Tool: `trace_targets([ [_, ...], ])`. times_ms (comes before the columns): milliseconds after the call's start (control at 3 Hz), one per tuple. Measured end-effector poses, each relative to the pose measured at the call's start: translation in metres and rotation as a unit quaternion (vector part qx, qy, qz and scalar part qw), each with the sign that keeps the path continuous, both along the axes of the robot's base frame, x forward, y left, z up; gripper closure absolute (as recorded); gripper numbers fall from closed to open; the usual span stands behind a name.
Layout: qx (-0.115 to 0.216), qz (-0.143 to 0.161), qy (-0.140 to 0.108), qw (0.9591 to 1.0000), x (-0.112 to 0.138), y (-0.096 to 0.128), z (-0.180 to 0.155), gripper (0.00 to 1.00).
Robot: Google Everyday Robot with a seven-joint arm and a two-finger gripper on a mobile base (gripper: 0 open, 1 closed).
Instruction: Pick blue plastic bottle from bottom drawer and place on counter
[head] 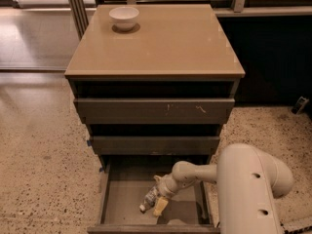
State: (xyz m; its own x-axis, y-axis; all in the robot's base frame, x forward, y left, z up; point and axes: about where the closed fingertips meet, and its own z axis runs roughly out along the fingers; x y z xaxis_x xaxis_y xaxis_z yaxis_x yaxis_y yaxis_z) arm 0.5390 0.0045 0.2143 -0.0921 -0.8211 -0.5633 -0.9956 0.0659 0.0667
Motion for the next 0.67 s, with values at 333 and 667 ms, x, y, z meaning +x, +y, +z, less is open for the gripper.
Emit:
trace_targets([
  [333, 0.000, 0.000, 0.000, 1.0000, 0.0000, 0.0000, 0.0000, 0.00],
  [667, 0.002, 0.008, 0.004, 1.0000, 0.0065, 0.0051, -0.0086, 0.00],
])
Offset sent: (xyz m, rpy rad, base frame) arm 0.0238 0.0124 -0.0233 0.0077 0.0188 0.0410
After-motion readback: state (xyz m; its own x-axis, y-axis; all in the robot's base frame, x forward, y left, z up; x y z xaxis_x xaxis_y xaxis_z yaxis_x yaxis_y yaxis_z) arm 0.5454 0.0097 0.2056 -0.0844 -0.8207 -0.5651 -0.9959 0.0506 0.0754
